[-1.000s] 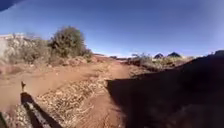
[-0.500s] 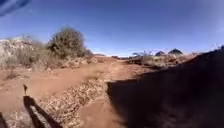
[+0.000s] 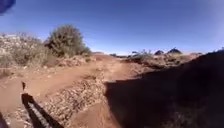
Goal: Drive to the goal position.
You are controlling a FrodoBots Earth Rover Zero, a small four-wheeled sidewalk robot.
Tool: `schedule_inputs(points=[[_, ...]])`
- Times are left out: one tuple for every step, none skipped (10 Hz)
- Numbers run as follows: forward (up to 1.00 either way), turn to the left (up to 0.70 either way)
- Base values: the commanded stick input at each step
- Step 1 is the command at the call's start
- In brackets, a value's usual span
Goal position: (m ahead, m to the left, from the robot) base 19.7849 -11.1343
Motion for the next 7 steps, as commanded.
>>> schedule_inputs(points=[[0.50,0.00],[0.50,0.00],[0.50,0.00],[0.50,0.00],[0.50,0.00],[0.50,0.00],[0.50,-0.11]])
